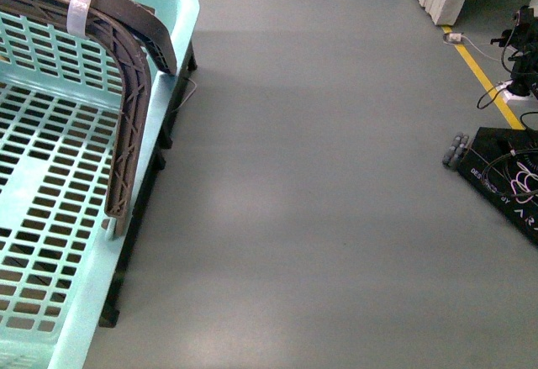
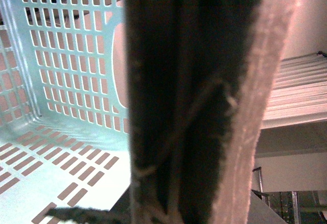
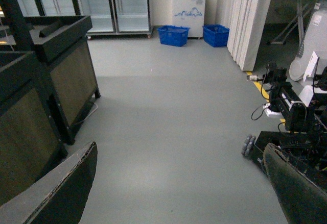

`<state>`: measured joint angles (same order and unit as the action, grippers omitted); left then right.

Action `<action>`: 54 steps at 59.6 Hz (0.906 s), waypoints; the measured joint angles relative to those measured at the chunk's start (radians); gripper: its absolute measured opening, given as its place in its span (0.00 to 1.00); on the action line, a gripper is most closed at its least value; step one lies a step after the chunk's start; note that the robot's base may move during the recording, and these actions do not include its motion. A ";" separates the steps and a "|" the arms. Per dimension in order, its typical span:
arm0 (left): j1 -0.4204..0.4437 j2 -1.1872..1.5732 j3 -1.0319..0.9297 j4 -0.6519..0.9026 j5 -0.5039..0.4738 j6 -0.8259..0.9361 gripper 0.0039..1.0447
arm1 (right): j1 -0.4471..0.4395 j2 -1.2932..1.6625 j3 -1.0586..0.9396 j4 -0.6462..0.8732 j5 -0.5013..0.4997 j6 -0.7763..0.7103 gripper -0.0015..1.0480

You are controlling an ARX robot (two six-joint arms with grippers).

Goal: Pick mango and avocado into basket

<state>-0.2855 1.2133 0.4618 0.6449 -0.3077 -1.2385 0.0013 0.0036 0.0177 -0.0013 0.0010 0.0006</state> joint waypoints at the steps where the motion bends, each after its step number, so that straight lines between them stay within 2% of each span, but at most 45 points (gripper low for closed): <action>1: 0.000 0.000 0.000 0.000 0.000 0.000 0.14 | 0.000 0.000 0.000 0.000 -0.001 -0.001 0.92; 54: -0.005 -0.002 0.000 0.000 0.009 -0.006 0.14 | 0.000 0.000 0.000 0.000 0.003 0.000 0.92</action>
<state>-0.2905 1.2114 0.4618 0.6449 -0.2989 -1.2446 0.0013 0.0036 0.0177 -0.0013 0.0036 0.0002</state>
